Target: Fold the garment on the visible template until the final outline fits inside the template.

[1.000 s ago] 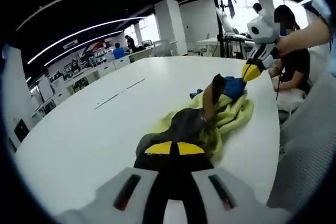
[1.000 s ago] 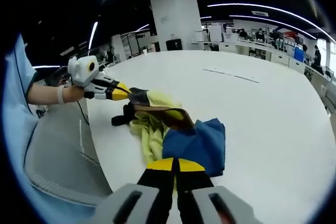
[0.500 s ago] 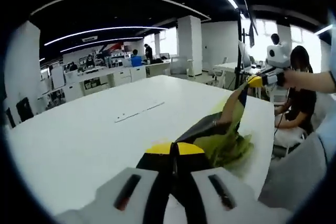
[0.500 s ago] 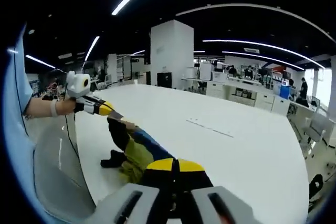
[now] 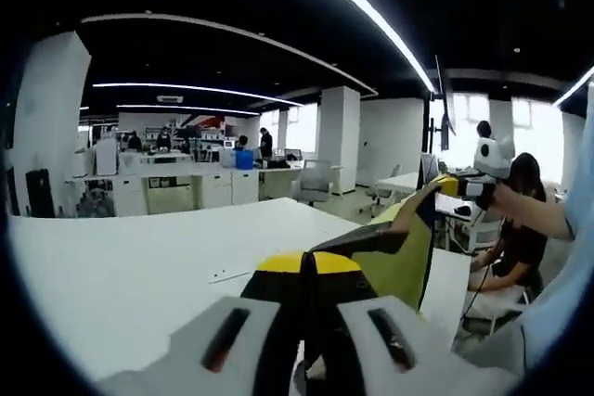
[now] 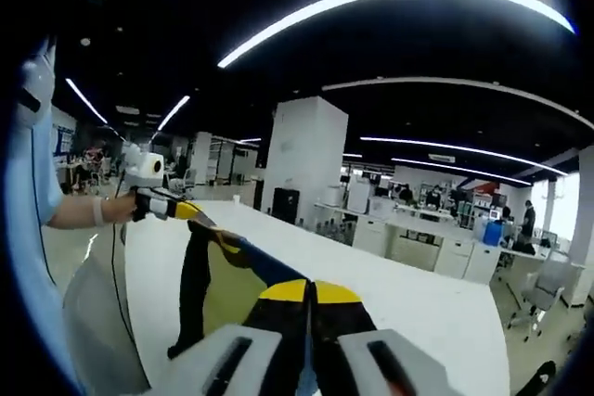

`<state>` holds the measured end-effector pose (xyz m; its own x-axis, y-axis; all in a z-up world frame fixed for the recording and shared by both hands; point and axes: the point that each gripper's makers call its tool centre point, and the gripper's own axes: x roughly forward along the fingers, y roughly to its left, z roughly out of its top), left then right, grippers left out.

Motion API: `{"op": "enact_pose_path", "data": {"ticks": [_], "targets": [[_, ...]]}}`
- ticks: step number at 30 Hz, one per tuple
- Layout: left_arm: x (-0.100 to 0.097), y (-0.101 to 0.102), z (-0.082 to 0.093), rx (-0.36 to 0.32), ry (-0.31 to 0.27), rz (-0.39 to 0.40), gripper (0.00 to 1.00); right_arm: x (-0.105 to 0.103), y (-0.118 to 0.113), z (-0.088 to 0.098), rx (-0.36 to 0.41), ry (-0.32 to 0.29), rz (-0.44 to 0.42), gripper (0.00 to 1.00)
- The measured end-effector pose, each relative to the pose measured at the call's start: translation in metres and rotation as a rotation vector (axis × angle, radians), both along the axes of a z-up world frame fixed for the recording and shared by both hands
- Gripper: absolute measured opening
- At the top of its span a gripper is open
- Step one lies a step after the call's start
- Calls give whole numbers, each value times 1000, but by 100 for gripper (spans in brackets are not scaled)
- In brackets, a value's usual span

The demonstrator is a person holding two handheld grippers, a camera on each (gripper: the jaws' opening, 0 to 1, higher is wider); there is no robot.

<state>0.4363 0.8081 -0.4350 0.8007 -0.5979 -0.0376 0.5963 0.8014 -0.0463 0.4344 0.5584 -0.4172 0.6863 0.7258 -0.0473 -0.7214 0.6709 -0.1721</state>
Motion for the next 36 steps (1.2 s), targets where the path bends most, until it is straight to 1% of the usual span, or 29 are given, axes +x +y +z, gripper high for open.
{"op": "enact_pose_path", "data": {"ticks": [1, 2, 4, 5, 7, 8, 9, 10, 11, 12, 13, 14, 15, 16, 18, 19, 22, 24, 26, 27, 28, 29, 30, 31, 32, 33, 34, 35, 36], "targets": [[1, 2, 11, -18, -24, -1, 0, -1, 0, 5, -1, -11, 1, 0], [0, 1, 18, -37, -35, -11, 0, -2, 1, 15, 0, -39, 2, 0], [1, 3, 26, -33, -49, -14, 0, -3, 3, 24, 10, -53, 6, 0], [3, 4, 31, -30, -76, -15, 0, -2, 3, 29, 17, -68, 8, 0], [10, 6, 29, -39, -63, -14, 0, 7, 1, 28, 16, -64, 5, 0], [16, 6, 23, -48, -54, -27, 0, 14, -1, 24, 13, -61, 4, 0], [23, 7, 16, -58, -30, -30, 0, 24, -2, 13, 13, -26, 2, 0], [31, 6, 0, -70, 44, -37, 0, 30, -2, 2, 16, 13, -1, 0], [38, 6, -10, -70, 65, -42, 0, 41, -2, -11, 13, 37, -4, 0], [49, 6, -23, -86, 97, -38, 0, 47, -1, -22, 6, 71, -11, 0], [56, 5, -33, -89, 122, -34, 0, 54, -1, -32, -6, 85, -18, 0], [66, 5, -47, -83, 154, -33, 0, 64, -1, -45, -19, 109, -28, 0], [74, 5, -57, -80, 173, -31, 0, 70, 0, -53, -16, 139, -25, 0], [84, 7, -72, -73, 220, -20, 0, 80, 1, -65, -21, 159, -26, 0], [99, 5, -89, -77, 242, -25, 0, 98, 0, -87, -20, 219, -37, 0], [107, 5, -104, -70, 296, -20, 0, 101, 0, -90, -22, 223, -37, 0], [133, 5, -130, -63, 335, -18, 0, 128, 3, -118, -33, 289, -40, 0], [147, 5, -144, -59, 353, -17, 0, 145, 5, -135, -60, 312, -44, 0], [166, 6, -165, -53, 387, -10, 0, 159, 8, -149, -79, 331, -39, 0], [175, 5, -177, -52, 415, -10, 0, 170, 9, -161, -95, 347, -41, 0], [183, 5, -185, -52, 429, -5, 0, 177, 9, -169, -109, 357, -43, 0], [189, 4, -192, -55, 438, -3, 0, 190, 9, -181, -113, 380, -52, 0], [199, 2, -202, -63, 453, -3, 0, 197, 10, -188, -115, 388, -52, 0], [205, 2, -209, -61, 463, 1, 0, 208, 10, -200, -126, 407, -52, 0], [215, 1, -221, -53, 481, 6, 0, 215, 9, -210, -138, 430, -60, 0], [220, 0, -231, -49, 505, 12, 0, 225, 8, -227, -154, 473, -66, 0], [229, 1, -248, -43, 544, 28, 0, 233, 9, -237, -149, 492, -71, 0], [235, 0, -257, -60, 580, 42, 0, 241, 9, -247, -145, 522, -85, 0], [242, -2, -271, -53, 617, 36, 0, 250, 9, -262, -163, 554, -89, 0]]}}
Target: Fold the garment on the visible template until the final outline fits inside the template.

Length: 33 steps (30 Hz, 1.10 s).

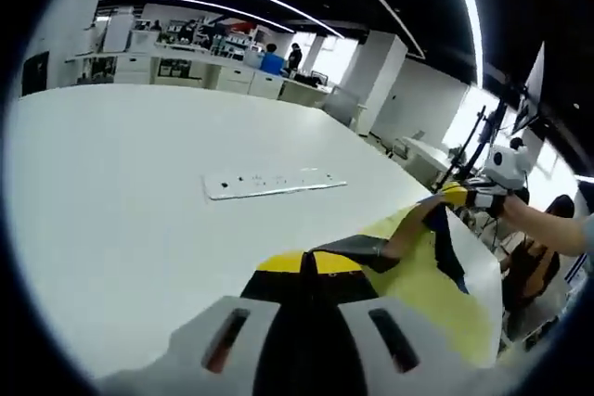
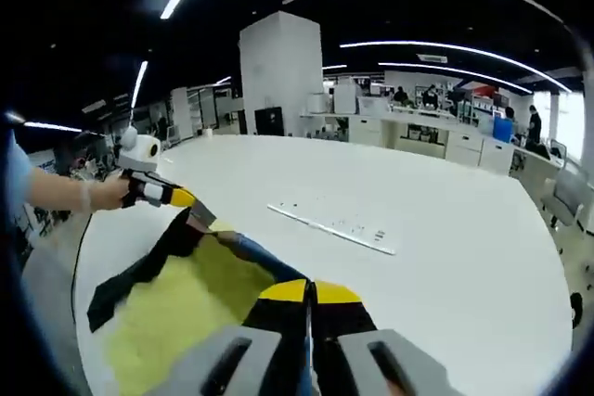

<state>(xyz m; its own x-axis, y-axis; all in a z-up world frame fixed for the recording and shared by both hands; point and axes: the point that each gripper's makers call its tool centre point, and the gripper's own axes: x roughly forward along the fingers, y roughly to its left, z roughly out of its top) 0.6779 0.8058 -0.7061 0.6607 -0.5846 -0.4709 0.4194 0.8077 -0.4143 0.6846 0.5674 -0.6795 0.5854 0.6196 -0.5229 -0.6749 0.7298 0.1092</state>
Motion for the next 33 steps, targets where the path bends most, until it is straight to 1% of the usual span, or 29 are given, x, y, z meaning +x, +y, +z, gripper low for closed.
{"op": "enact_pose_path", "data": {"ticks": [1, 2, 4, 5, 7, 8, 9, 11, 15, 19, 21, 22, 23, 24, 25, 26, 27, 28, 29, 30, 32, 33], "targets": [[7, 0, -6, 6, 0, 5, 0, 7, 1, -8, -18, -9, 2, 0], [13, 1, -17, 23, 33, 22, 0, 12, 1, -23, -61, 20, 10, 0], [20, -1, -27, 0, 62, 42, 0, 20, 4, -35, -76, 33, 17, 0], [25, -1, -33, 8, 75, 40, 0, 24, 4, -44, -88, 55, 11, 0], [29, 2, -44, 56, 93, 38, 0, 29, 3, -54, -104, 71, 9, 0], [30, 2, -47, 71, 93, 32, 0, 31, 2, -58, -113, 82, 7, 0], [34, 1, -49, 64, 98, 39, 0, 34, 1, -64, -124, 90, 6, 0], [36, 1, -51, 57, 109, 46, 0, 36, -2, -69, -124, 104, -2, 0], [39, 2, -53, 66, 107, 47, 0, 37, -4, -74, -115, 111, -6, 0], [36, 3, -57, 56, 128, 55, 0, 35, -4, -75, -103, 121, -10, 0], [36, 3, -56, 60, 116, 49, 0, 34, -3, -75, -102, 119, -8, 0], [35, 3, -56, 81, 95, 35, 0, 33, -2, -75, -99, 119, -4, 0], [37, 4, -55, 121, 47, 15, 0, 31, 2, -73, -88, 107, 19, 0], [37, 5, -55, 160, 17, -1, 0, 30, 2, -74, -95, 113, 20, 0], [38, 5, -54, 193, -13, -19, 1, 29, 2, -74, -102, 104, 23, 0], [37, 6, -54, 226, -35, -26, 5, 30, 3, -72, -105, 79, 35, 0], [36, 4, -54, 215, -34, -34, 7, 29, 4, -70, -87, 81, 36, 3], [33, 1, -53, 188, -18, -40, 11, 28, 7, -69, -60, 93, 29, 13], [33, 0, -51, 164, -18, -41, 20, 29, 8, -66, -37, 93, 19, 24], [33, -1, -48, 158, -31, -41, 27, 29, 8, -66, -37, 91, 19, 37], [31, -4, -41, 146, -67, -63, 42, 28, 8, -64, -46, 68, 30, 49], [30, -5, -37, 131, -73, -68, 48, 26, 8, -62, -40, 65, 34, 53]]}}
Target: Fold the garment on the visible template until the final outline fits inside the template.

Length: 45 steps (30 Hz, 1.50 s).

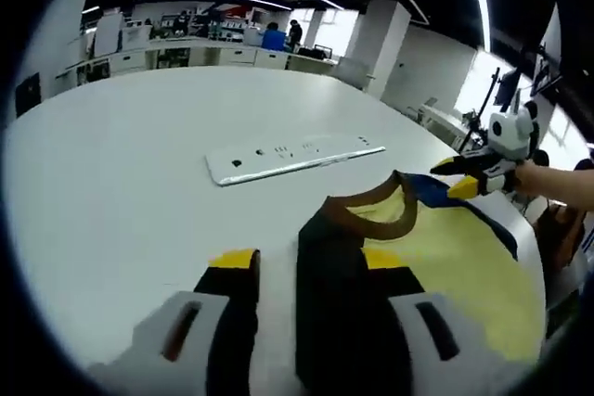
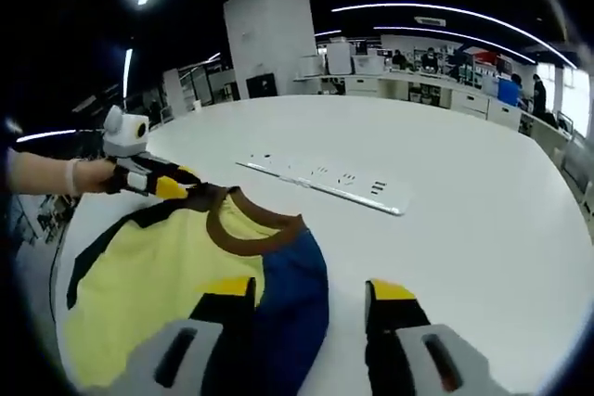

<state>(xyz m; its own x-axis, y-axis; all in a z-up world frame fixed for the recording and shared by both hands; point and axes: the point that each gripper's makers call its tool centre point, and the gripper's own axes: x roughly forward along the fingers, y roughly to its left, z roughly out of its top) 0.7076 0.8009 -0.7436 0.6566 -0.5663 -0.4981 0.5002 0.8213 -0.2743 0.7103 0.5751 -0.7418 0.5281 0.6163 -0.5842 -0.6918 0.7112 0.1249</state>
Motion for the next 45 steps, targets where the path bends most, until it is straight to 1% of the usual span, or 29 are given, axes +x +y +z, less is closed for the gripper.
{"op": "enact_pose_path", "data": {"ticks": [1, 2, 3, 4, 5, 6, 8, 9, 11, 12, 14, 15, 16, 18, 22, 25, 26, 29, 30, 34, 35, 37, 41, 45], "targets": [[-2, -2, 2, -11, -5, -10, 56, -2, 1, 1, 11, 3, 5, 58], [-2, -5, 6, -15, -35, -40, 70, -5, 3, 2, 32, 11, 13, 67], [-3, -7, 7, -12, -42, -51, 81, -6, 4, 3, 43, 15, 16, 76], [-7, -11, 7, -11, -36, -83, 91, -8, 3, 3, 42, 15, 19, 85], [-11, -14, 9, -9, -45, -111, 99, -11, 5, 4, 49, 19, 31, 95], [-15, -16, 10, -4, -45, -141, 98, -13, 5, 5, 47, 23, 41, 99], [-20, -18, 15, -6, -52, -164, 99, -20, 5, 6, 34, 28, 72, 100], [-22, -20, 17, -12, -52, -179, 99, -22, 4, 6, 29, 37, 71, 100], [-27, -22, 19, -5, -47, -195, 99, -25, 3, 7, 18, 39, 76, 100], [-29, -23, 21, -5, -53, -206, 99, -26, 2, 8, 15, 36, 74, 100], [-32, -23, 22, 6, -46, -213, 99, -27, 0, 12, 22, 37, 69, 100], [-34, -24, 24, 0, -53, -222, 99, -28, -1, 13, 26, 40, 65, 100], [-36, -24, 25, 7, -44, -223, 99, -29, -2, 14, 26, 42, 62, 100], [-38, -24, 28, 7, -49, -228, 99, -31, -4, 16, 20, 39, 57, 100], [-43, -22, 33, 10, -43, -221, 99, -41, -11, 22, 26, 42, 45, 99], [-51, -22, 42, 13, -53, -226, 94, -50, -18, 26, 36, 38, 29, 98], [-54, -23, 46, 5, -51, -230, 94, -53, -20, 27, 40, 43, 27, 98], [-61, -23, 57, 12, -65, -234, 95, -67, -26, 28, 35, 55, 25, 96], [-66, -23, 61, 9, -71, -239, 95, -71, -28, 28, 30, 59, 25, 96], [-82, -24, 70, 11, -78, -243, 95, -87, -32, 31, 29, 65, 26, 95], [-86, -24, 71, 9, -76, -244, 95, -94, -33, 32, 22, 68, 34, 95], [-99, -23, 72, 13, -70, -252, 94, -102, -34, 33, 8, 68, 41, 94], [-123, -19, 75, -4, -67, -239, 93, -114, -39, 41, 17, 56, 32, 93], [-144, -13, 78, -13, -69, -227, 92, -125, -44, 44, 20, 56, 25, 92]]}}
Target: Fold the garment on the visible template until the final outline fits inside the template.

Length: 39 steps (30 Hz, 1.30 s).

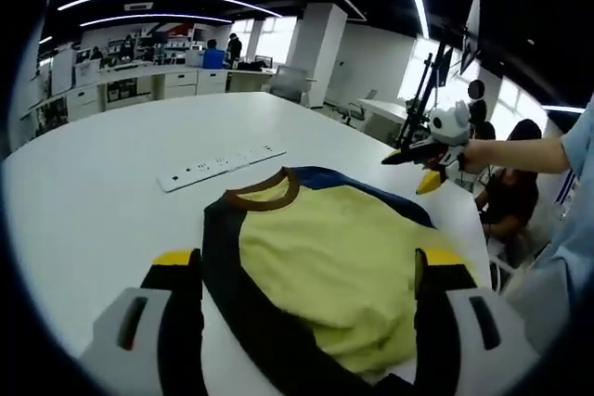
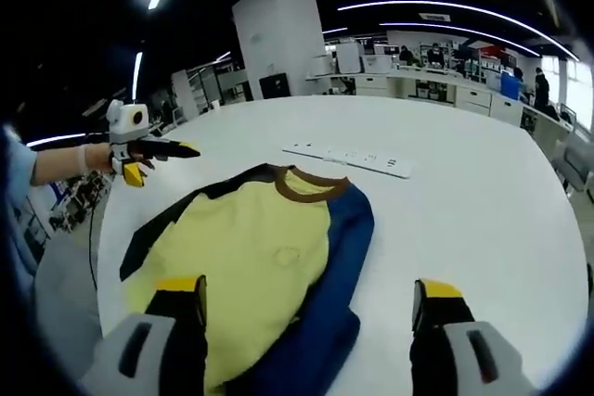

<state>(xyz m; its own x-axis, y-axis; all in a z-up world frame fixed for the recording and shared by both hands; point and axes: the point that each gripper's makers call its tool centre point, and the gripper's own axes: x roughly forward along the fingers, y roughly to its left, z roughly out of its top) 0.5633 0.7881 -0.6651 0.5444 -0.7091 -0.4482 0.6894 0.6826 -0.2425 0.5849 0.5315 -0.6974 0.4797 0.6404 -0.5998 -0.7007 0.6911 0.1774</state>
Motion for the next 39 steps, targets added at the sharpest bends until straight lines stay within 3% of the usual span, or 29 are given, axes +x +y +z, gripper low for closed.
{"op": "enact_pose_path", "data": {"ticks": [9, 18, 24, 30, 35, 39], "targets": [[-43, 18, 9, -25, -6, 49, 89, -38, -19, -1, 5, 11, -29, 89], [-80, 29, 1, -28, 10, 84, 87, -84, -40, -13, 29, 42, -84, 86], [-90, 27, 4, -43, 9, 88, 86, -99, -46, -17, 39, 56, -105, 84], [-92, 25, 6, -57, 11, 93, 84, -99, -49, -16, 50, 56, -128, 82], [-93, 22, 9, -74, 2, 90, 83, -99, -53, -18, 56, 61, -146, 70], [-93, 22, 8, -87, 6, 98, 82, -108, -47, -19, 78, 79, -128, 51]]}}
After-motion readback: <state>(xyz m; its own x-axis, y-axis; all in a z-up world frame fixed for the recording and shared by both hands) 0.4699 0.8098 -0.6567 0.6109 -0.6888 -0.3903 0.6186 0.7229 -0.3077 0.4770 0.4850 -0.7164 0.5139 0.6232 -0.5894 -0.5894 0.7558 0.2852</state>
